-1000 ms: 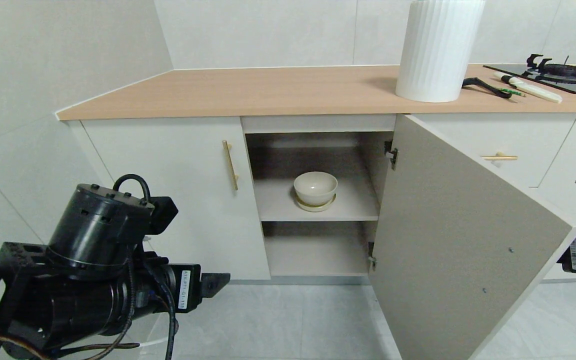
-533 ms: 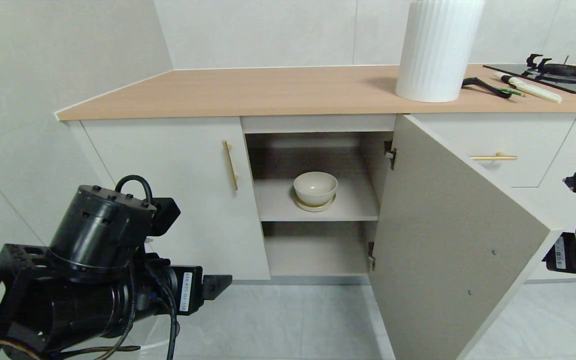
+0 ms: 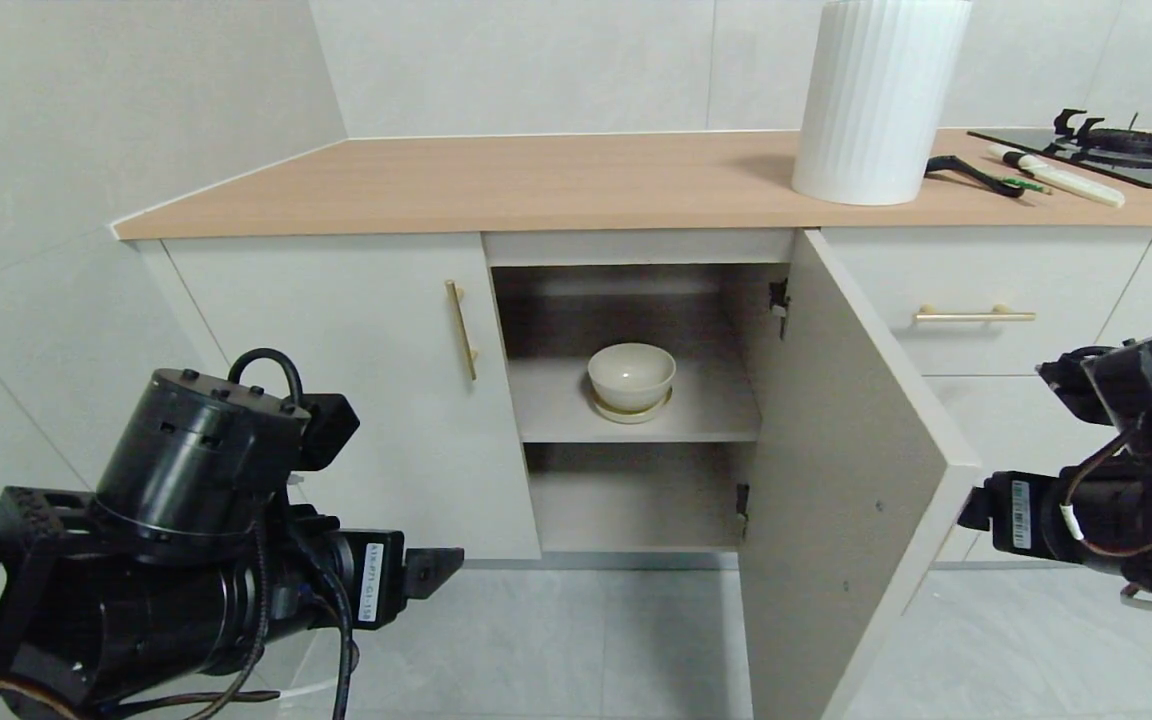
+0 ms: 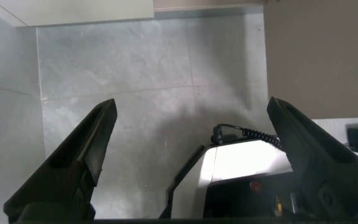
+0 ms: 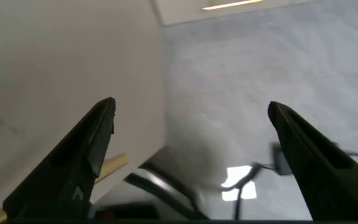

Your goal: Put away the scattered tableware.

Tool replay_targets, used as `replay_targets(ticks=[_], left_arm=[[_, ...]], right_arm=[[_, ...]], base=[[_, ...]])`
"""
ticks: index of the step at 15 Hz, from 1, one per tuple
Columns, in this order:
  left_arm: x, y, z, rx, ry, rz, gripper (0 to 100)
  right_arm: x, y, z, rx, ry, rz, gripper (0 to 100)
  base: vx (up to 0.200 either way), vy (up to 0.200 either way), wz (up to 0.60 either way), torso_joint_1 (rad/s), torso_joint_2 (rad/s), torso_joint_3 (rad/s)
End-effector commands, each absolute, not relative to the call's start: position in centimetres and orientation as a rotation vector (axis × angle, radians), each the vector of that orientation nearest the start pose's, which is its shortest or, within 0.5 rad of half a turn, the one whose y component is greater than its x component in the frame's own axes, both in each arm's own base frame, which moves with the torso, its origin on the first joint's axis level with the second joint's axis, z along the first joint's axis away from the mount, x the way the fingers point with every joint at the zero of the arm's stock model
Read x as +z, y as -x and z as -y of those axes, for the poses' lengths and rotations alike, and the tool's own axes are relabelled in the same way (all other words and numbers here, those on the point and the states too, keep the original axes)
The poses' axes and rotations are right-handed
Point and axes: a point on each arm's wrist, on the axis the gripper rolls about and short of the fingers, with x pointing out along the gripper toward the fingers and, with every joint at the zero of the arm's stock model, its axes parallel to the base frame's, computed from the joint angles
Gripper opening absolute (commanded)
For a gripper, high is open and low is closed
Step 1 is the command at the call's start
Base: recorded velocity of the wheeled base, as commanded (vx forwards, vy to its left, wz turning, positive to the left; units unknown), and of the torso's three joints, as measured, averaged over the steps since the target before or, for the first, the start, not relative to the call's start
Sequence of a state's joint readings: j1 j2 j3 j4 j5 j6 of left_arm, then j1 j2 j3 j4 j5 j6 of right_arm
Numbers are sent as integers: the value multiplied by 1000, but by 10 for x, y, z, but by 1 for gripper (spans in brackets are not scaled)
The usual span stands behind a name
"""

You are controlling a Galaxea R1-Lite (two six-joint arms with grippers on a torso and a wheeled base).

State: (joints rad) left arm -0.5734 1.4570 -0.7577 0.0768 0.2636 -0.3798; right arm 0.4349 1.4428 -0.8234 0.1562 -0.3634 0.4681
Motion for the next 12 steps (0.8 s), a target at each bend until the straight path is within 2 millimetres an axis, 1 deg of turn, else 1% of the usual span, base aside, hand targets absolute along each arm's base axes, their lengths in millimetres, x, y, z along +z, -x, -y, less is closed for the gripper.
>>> replay_targets(ticks=[1,4,7,8,10,12], left_arm=[[172,-188,115,-154,45,-750,100],[173,-188,115,-155,47,-747,100],[173,-188,115,-155,47,-747,100],[174,-188,114,-155,48,-745,100],[175,-188,114,-156,52,-741,100],[176,-188,113,-152,55,-733,100]], right_arm=[[177,-205,-102,-51,-147,-721,100],[172,-206,-117,6,-192,-671,100],[160,-211,-132,51,-236,-639,100],[152,-214,-139,71,-249,-621,100],[144,-218,-143,89,-258,-599,100],[146,-226,-151,159,-287,-560,100]], base=[[0,0,0,0,0,0],[0,0,0,0,0,0],[0,0,0,0,0,0],[0,0,0,0,0,0],[0,0,0,0,0,0],[0,0,0,0,0,0]])
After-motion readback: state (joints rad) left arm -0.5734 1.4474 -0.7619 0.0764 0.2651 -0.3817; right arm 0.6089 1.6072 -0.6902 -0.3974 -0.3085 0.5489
